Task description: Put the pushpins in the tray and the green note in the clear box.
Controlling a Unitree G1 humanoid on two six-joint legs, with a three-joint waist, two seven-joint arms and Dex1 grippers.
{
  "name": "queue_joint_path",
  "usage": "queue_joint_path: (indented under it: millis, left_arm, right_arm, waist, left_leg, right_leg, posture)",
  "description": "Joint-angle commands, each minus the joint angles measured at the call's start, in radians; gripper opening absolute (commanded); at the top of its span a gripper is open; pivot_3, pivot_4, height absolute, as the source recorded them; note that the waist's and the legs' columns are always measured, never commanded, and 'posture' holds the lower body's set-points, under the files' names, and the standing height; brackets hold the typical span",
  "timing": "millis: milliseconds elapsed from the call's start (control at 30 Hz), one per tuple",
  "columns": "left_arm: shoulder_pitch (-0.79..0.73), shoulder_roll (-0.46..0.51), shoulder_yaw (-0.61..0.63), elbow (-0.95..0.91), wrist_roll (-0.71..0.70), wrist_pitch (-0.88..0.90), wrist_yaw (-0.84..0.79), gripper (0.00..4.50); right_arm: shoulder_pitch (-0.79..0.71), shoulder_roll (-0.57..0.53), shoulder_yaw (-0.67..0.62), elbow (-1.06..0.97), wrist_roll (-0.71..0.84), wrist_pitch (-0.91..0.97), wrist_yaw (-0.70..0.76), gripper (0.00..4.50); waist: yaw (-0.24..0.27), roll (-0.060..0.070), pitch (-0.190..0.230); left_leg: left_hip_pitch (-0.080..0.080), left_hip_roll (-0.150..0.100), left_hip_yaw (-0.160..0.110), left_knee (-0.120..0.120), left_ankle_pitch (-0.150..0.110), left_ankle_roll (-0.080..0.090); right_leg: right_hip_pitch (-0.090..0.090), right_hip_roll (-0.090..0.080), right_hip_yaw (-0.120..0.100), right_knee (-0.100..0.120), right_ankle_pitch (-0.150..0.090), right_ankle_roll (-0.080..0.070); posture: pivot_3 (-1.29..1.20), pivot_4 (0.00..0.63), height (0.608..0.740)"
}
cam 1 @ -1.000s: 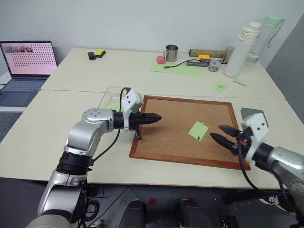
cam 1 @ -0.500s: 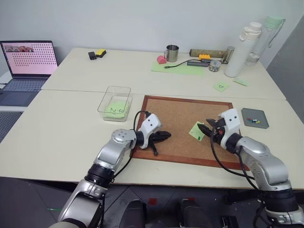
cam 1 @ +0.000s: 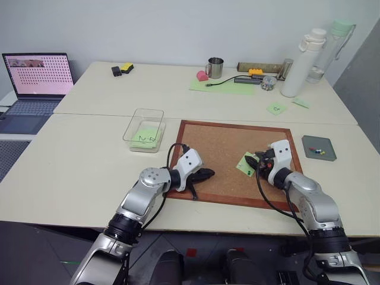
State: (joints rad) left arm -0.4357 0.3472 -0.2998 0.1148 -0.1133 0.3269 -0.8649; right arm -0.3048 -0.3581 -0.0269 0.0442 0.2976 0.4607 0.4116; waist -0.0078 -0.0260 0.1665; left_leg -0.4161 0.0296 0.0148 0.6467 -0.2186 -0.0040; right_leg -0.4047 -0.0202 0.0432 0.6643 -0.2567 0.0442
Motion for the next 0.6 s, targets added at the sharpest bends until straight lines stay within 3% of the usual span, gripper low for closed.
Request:
queue_joint_path:
  millis: [33, 267, 600]
  left_arm:
    - [0.016, -0.002, -0.016, -0.014, -0.009, 0.034, -0.020, 0.00]
    - [-0.006, 0.018, 0.002, 0.014, -0.003, 0.028, -0.029, 0.00]
    - [-0.024, 0.020, -0.020, 0.072, 0.052, 0.039, 0.006, 0.00]
  right_arm:
    - [-0.018, 0.013, -0.038, 0.001, 0.005, -0.039, -0.002, 1.50]
    - [-0.013, 0.022, -0.035, -0.005, 0.004, -0.042, 0.014, 0.03]
    - [-0.009, 0.012, -0.070, -0.135, 0.069, -0.001, 0.037, 0.03]
  waist:
    - [0.000, 0.000, 0.000]
    - [0.000, 0.001, 0.000]
    - [0.000, 0.001, -0.001]
  left_leg:
    - [0.000, 0.000, 0.000, 0.000, 0.000, 0.000]
    - [0.000, 0.000, 0.000, 0.000, 0.000, 0.000]
    - [0.000, 0.000, 0.000, 0.000, 0.000, 0.000]
  right_leg:
    - [0.000, 0.000, 0.000, 0.000, 0.000, 0.000]
    - [0.000, 0.000, 0.000, 0.000, 0.000, 0.000]
    - [0.000, 0.000, 0.000, 0.000, 0.000, 0.000]
  posture:
    - [0.00, 0.150, 0.740]
    - [0.00, 0.150, 0.740]
    - [0.00, 0.150, 0.740]
